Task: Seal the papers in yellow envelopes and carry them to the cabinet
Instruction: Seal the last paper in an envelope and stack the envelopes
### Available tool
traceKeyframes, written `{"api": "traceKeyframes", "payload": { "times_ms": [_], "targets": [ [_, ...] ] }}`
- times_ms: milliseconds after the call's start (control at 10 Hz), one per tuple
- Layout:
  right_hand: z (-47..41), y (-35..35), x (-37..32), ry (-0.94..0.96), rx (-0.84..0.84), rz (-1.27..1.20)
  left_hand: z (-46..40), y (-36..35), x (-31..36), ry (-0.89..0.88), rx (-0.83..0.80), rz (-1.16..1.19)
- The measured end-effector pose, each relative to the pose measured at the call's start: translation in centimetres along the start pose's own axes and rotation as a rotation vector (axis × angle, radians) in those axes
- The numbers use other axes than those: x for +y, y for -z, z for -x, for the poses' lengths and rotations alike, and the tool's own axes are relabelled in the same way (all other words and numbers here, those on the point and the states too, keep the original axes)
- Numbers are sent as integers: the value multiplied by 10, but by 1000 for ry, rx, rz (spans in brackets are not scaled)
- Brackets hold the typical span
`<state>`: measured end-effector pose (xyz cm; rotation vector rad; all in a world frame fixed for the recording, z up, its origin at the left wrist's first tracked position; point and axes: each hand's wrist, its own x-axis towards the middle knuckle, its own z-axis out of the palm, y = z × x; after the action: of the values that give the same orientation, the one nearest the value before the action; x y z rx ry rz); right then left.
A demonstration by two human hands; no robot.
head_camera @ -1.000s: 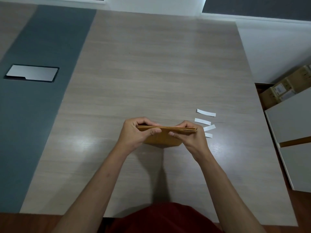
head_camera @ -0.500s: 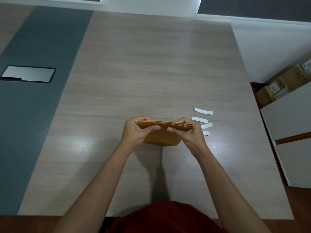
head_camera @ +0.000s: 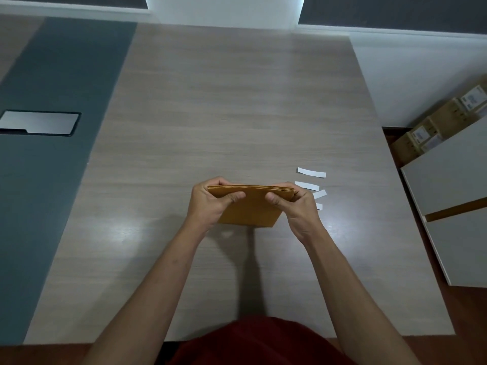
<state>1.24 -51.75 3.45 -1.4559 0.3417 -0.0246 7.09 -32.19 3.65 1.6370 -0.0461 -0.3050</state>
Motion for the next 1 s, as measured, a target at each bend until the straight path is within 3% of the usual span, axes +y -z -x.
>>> {"api": "traceKeyframes", "payload": {
  "times_ms": [200, 300, 400, 500, 600, 700, 800, 1000],
  "targets": [
    [6, -8, 29, -77, 105, 270, 3, 2, -19, 105, -13, -115],
    [5, -10, 40, -102, 105, 342, 6, -5, -28, 343, 64, -22],
    [-1, -11, 45, -105, 103, 355, 0, -8, -35, 371, 91, 141],
    [-3, -3, 48, -160, 93, 222, -1, -12, -39, 367, 45, 179],
    [-1, 3, 59, -120, 11, 376, 5, -11, -43, 367, 40, -9],
    [2, -2, 54, -142, 116, 405, 14, -17, -57, 308, 81, -193],
    [2, -5, 54, -168, 124, 369, 13, -19, -60, 320, 124, -174],
    [2, 14, 39, -200, 184, 341, 1, -38, -30, 274, 38, -91]
  ]
}}
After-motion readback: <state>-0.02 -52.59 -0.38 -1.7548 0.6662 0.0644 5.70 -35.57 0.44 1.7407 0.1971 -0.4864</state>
